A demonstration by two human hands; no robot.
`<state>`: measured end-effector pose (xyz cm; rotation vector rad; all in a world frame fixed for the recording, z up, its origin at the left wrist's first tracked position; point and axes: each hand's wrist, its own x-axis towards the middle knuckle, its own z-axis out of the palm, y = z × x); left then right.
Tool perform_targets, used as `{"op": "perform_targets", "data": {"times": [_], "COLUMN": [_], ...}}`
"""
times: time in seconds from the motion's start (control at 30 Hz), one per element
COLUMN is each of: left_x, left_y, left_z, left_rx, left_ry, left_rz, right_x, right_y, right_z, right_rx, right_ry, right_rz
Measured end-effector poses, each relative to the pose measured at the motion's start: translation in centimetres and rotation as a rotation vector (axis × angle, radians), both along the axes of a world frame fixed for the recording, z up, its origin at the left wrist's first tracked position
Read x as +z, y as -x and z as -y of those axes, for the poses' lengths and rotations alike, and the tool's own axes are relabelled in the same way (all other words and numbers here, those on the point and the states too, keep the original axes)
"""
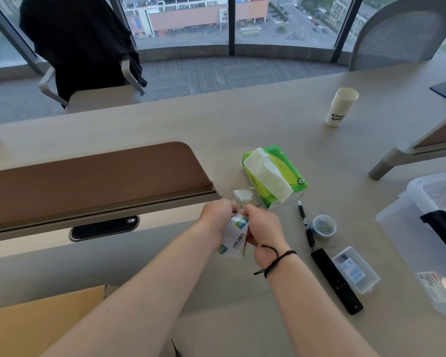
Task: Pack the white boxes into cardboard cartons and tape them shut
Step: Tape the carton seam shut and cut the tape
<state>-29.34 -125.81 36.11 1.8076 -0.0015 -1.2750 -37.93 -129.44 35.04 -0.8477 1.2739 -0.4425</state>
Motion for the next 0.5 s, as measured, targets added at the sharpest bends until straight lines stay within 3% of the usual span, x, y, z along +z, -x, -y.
{"op": "perform_targets", "data": {"times": [0.13, 0.3, 0.5], "left_x": [2.8, 4.0, 3.1], "left_y": [0.3, -0.5, -1.5], "left_z": [-0.2, -3.2, -10.3], "left_rx": [0.028, 0.016, 0.079], "left_ry": [0.087, 0.183, 0.281], "left_rz": [-0.035, 0.251, 0.274], "right_x": [2.7, 4.8, 4.6], "right_y": [0.0, 0.1, -1.4], "right_z": [-0.2, -2.5, -7.1], "right_rx": [-0.036, 0.078, 0.261], "right_ry": [0.069, 0.177, 0.227], "right_rz": [0.063, 0.098, 0.07]}}
